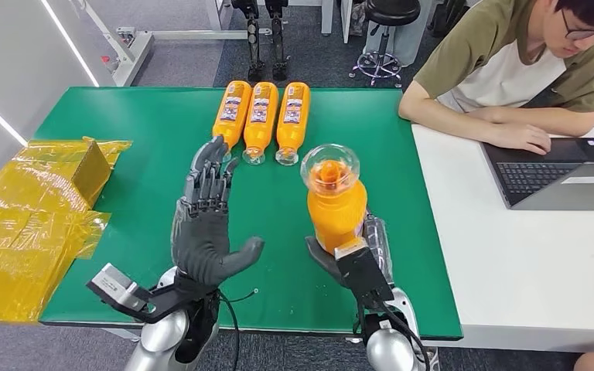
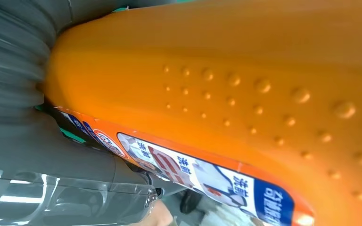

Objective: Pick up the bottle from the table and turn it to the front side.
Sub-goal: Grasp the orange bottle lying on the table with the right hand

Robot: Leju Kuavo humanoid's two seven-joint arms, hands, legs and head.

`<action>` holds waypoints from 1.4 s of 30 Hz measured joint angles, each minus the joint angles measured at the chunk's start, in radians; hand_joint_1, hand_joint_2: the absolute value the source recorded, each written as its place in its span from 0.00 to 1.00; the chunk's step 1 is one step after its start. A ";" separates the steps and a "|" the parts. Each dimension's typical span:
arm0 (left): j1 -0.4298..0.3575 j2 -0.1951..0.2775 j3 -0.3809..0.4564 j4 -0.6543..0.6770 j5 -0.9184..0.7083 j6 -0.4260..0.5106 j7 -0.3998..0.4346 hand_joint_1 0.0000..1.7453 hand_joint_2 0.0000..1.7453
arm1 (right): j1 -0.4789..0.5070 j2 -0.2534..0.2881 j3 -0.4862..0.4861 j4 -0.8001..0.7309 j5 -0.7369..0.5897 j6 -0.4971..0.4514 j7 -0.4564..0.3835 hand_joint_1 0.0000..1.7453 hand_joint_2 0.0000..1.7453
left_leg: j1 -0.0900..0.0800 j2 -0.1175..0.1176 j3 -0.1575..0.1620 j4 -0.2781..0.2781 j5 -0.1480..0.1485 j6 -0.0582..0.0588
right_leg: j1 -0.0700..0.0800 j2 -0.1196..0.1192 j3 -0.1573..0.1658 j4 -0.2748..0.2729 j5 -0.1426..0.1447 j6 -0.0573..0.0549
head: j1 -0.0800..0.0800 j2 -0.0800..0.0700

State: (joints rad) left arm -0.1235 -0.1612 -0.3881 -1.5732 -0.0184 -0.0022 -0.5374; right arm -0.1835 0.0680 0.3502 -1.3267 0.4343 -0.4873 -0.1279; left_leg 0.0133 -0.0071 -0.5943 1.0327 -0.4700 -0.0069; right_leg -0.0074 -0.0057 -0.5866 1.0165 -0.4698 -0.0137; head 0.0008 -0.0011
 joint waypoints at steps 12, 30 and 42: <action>-0.016 -0.006 -0.008 0.005 -0.042 -0.182 -0.002 0.00 1.00 | 0.056 -0.019 -0.005 -0.085 0.306 0.292 0.120 1.00 1.00 | 0.000 0.001 0.000 0.000 0.000 0.000 | 0.000 0.000 0.000 0.000 0.000 0.000 | 0.000 0.000; -0.049 -0.006 -0.008 0.059 0.008 -0.236 0.001 0.00 1.00 | -0.097 -0.124 0.048 -0.059 0.397 0.390 0.069 1.00 1.00 | 0.000 0.002 0.000 0.000 0.000 0.000 | 0.000 0.001 0.000 0.000 0.000 0.000 | 0.000 0.000; -0.048 -0.005 -0.008 0.081 0.014 -0.238 0.001 0.00 1.00 | -0.138 -0.146 0.074 -0.005 0.387 0.384 0.057 1.00 1.00 | 0.000 0.002 0.000 0.001 0.000 0.000 | 0.000 0.002 0.000 0.000 0.000 0.000 | 0.000 0.000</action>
State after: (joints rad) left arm -0.1716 -0.1659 -0.3962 -1.4918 -0.0046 -0.2401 -0.5360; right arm -0.3216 -0.0780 0.4240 -1.3319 0.8213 -0.1034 -0.0709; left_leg 0.0131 -0.0055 -0.5942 1.0332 -0.4700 -0.0067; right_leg -0.0077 -0.0042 -0.5867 1.0166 -0.4694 -0.0135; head 0.0008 -0.0011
